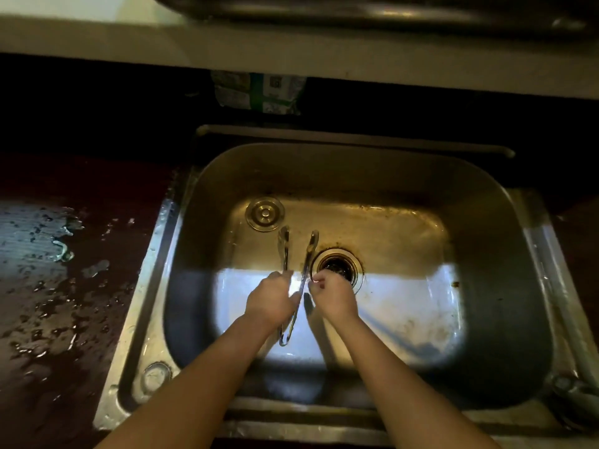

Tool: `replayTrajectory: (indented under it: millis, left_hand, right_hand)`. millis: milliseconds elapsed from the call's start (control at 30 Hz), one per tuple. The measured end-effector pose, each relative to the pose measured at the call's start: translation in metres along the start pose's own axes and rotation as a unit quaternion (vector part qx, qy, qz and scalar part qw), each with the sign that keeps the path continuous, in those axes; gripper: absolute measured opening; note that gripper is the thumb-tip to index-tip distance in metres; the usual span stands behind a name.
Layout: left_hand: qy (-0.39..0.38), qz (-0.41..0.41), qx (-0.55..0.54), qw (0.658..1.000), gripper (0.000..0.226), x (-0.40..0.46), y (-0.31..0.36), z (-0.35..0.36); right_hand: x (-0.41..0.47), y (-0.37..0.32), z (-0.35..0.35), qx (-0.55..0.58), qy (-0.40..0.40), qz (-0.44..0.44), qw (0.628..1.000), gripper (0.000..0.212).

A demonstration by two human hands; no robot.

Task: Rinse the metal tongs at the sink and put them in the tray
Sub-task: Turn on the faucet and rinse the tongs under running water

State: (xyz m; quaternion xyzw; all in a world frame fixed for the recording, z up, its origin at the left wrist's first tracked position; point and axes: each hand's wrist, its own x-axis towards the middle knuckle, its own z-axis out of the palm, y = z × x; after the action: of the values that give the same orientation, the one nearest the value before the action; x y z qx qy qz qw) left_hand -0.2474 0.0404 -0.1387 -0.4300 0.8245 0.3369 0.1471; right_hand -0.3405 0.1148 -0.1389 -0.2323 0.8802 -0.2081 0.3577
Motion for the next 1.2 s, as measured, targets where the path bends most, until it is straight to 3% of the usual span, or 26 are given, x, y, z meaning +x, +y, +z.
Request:
replayTrajectory:
  millis: [100,200,367,467,600,733,1200]
  left_hand:
    - [0.0,0.063,0.083,0.995,0.039,-0.035,0.034,-0.013]
    - [0.083,0.149,0.139,0.975,0.038,-0.071,0.069,-0.022]
    - [0.17,0.269,0.105,0.942,0.038,-0.12,0.113,-0.008]
    - [0.181,0.315,0.079,0.928,0.037,-0.135,0.126,0.016]
    - [0.137,0.313,0.109,0.933,0.05,-0.138,0.13,0.05]
    - [0.108,0.295,0.152,0.937,0.056,-0.134,0.126,0.067]
    - [0.093,0.259,0.129,0.953,0.058,-0.128,0.119,0.074]
  right_hand:
    - [-0.038,0.003,-0.039,-0.087,0.004,-0.038,0.995,0.023]
    - [-0.082,0.014,-0.083,-0.13,0.07,-0.052,0.988,0.026]
    - [-0.151,0.035,-0.137,-0.128,0.169,-0.042,0.976,0.034]
    - [-0.181,0.052,-0.153,-0.116,0.236,-0.026,0.964,0.036]
    - [-0.201,0.079,-0.163,-0.121,0.299,0.034,0.946,0.052]
    - [-0.203,0.101,-0.165,-0.137,0.278,0.071,0.948,0.068]
    - [-0.179,0.112,-0.168,-0.169,0.278,0.074,0.943,0.071]
